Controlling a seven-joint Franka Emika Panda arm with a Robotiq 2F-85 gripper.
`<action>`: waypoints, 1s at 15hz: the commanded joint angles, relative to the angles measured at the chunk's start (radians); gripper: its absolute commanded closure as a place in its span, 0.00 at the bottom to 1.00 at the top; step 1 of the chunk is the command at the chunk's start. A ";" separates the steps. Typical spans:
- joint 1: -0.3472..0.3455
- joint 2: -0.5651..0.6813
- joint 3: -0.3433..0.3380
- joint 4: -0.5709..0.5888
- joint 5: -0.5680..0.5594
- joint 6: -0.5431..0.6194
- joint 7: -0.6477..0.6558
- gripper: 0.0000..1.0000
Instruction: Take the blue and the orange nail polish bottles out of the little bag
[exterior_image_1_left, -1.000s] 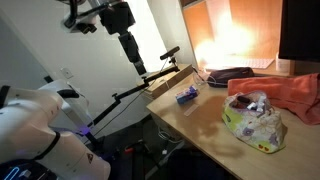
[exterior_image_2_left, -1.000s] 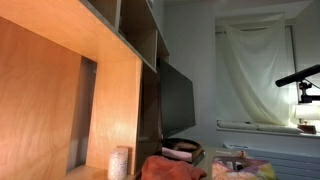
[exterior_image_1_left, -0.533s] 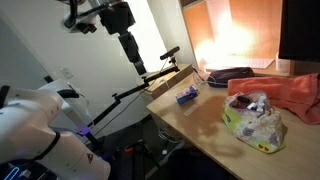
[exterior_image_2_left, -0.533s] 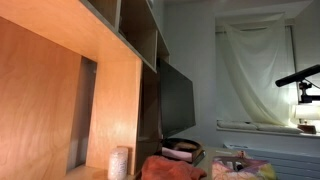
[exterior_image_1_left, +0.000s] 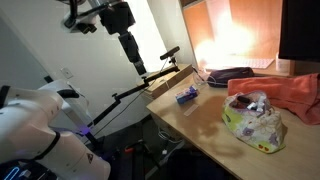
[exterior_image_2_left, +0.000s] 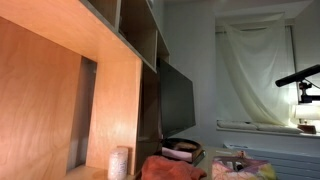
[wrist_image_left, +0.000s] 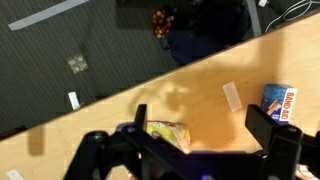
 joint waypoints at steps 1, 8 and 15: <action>-0.003 0.000 0.003 0.002 0.002 -0.002 -0.001 0.00; -0.007 0.008 0.012 0.023 -0.007 -0.016 0.013 0.00; 0.007 0.112 0.059 0.246 -0.048 -0.066 0.016 0.00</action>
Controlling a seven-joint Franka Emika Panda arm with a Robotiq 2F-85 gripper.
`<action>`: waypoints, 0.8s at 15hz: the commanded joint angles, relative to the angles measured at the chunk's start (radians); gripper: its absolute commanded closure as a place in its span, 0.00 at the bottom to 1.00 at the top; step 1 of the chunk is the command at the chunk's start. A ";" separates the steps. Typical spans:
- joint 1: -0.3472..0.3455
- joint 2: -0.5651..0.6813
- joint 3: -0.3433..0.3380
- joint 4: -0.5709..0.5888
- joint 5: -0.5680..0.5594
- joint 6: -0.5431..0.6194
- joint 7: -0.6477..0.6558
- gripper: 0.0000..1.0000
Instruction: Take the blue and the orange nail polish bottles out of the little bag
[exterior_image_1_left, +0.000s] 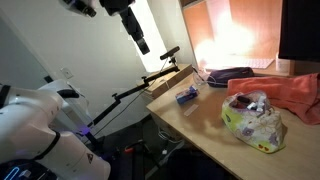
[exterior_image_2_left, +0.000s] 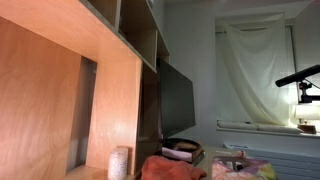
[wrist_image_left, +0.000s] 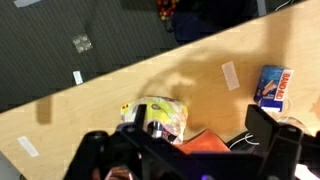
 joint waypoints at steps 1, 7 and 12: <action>0.005 0.102 0.042 0.165 -0.042 -0.064 0.023 0.00; 0.034 0.271 0.063 0.354 -0.037 -0.085 -0.022 0.00; 0.046 0.413 0.060 0.476 -0.043 -0.083 -0.078 0.00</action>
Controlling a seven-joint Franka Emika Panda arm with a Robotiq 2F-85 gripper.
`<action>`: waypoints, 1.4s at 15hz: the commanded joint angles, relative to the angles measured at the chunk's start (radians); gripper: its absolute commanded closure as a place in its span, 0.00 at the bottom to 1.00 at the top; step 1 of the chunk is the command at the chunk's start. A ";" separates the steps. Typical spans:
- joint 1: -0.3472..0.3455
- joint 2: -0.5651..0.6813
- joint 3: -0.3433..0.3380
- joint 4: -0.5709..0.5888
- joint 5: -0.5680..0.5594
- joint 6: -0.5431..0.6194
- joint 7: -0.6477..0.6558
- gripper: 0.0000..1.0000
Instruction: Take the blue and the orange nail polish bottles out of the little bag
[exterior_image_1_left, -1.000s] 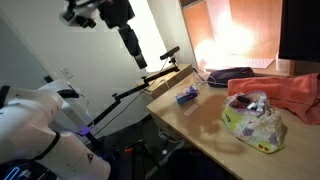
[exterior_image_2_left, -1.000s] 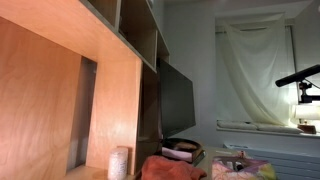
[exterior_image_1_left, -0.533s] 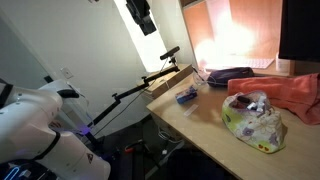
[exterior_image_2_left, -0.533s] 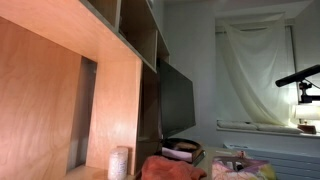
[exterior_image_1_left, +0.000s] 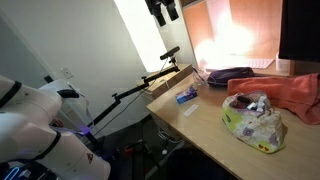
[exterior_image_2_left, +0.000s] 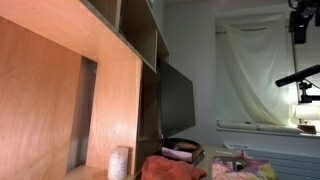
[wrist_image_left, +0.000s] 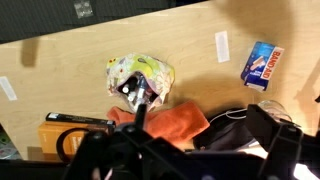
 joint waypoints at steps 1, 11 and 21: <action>0.004 0.133 -0.001 0.142 -0.022 -0.050 -0.011 0.00; -0.023 0.470 -0.054 0.414 -0.146 -0.072 0.131 0.00; -0.028 0.628 -0.085 0.500 -0.157 -0.169 0.099 0.00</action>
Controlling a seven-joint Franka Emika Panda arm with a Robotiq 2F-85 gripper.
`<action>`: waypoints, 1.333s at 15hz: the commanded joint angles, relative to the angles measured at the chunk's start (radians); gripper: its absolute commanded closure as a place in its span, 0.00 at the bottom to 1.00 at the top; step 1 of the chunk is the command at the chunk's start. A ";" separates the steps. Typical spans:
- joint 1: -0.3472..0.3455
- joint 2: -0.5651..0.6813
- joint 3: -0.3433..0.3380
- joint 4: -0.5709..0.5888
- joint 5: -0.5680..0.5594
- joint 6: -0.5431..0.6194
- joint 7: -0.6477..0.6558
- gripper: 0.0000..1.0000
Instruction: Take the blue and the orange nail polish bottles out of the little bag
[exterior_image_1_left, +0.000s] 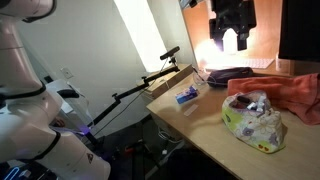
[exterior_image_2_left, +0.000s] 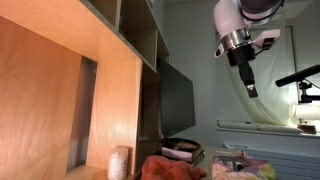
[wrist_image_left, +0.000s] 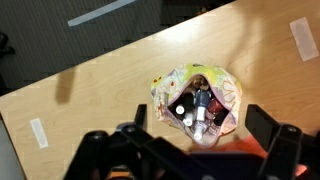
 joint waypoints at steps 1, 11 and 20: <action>-0.001 0.009 0.002 0.011 0.000 -0.008 0.000 0.00; -0.015 0.050 0.033 0.030 0.039 0.088 -0.136 0.00; -0.069 0.287 0.098 0.223 0.200 0.036 -0.443 0.00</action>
